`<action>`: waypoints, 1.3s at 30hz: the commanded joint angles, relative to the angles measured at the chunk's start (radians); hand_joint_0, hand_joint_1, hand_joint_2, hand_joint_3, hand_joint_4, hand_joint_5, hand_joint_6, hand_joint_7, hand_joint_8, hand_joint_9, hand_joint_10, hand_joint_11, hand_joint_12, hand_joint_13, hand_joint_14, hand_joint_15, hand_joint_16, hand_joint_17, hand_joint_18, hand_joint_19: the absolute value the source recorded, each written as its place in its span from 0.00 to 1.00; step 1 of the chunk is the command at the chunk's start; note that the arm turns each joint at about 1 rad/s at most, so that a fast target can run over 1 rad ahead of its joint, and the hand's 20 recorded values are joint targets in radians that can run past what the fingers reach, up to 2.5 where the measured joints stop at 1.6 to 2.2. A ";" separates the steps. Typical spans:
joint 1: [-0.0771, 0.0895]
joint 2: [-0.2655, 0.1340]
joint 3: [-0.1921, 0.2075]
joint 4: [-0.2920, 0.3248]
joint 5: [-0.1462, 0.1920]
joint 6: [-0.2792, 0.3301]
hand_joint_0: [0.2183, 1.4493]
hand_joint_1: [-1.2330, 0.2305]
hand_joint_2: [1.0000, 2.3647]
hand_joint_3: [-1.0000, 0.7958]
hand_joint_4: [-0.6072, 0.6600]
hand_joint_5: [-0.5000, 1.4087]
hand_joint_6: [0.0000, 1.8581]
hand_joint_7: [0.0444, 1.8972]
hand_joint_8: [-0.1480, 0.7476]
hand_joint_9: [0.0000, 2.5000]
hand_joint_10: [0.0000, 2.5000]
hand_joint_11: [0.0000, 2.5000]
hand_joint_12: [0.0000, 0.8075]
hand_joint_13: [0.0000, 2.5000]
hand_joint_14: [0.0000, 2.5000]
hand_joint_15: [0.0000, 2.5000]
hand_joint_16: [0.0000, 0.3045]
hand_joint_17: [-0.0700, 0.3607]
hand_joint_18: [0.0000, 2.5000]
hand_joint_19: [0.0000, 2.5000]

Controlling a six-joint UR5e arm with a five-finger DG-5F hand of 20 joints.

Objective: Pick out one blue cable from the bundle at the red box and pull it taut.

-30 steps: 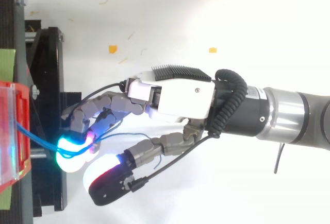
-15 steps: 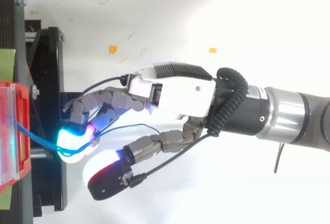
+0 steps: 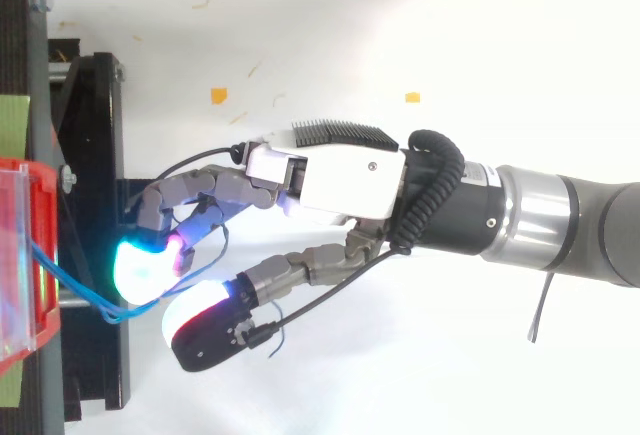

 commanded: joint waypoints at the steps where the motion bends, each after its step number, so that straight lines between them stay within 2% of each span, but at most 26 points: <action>1: -0.001 -0.001 0.000 0.000 -0.004 0.002 0.26 0.45 0.00 0.28 0.62 0.18 0.33 0.52 0.48 0.27 0.01 0.27 0.40 0.14 0.00 0.09 0.14 0.39 0.21 0.25; 7: -0.001 -0.001 0.000 0.003 -0.033 0.017 0.29 0.45 0.00 0.30 0.62 0.17 0.39 0.44 0.47 0.28 0.01 0.27 0.39 0.14 0.00 0.09 0.13 0.38 0.21 0.26; 14: -0.001 -0.001 0.000 0.014 -0.064 0.043 0.33 0.43 0.01 0.40 0.61 0.16 0.46 0.39 0.47 0.29 0.01 0.29 0.39 0.15 0.00 0.09 0.13 0.37 0.22 0.26; 15: -0.001 -0.001 0.000 0.014 -0.078 0.079 0.33 0.43 0.01 0.41 0.61 0.16 0.47 0.39 0.47 0.29 0.01 0.29 0.39 0.15 0.00 0.09 0.13 0.37 0.22 0.26; 26: -0.001 0.001 0.011 0.014 -0.082 0.097 0.32 0.43 0.02 0.44 0.61 0.16 0.49 0.38 0.47 0.29 0.01 0.29 0.39 0.16 0.00 0.10 0.13 0.37 0.22 0.26; 39: -0.010 -0.001 0.011 0.009 -0.096 0.111 0.32 0.43 0.01 0.51 0.59 0.16 0.51 0.39 0.50 0.30 0.01 0.29 0.40 0.16 0.00 0.10 0.14 0.38 0.23 0.26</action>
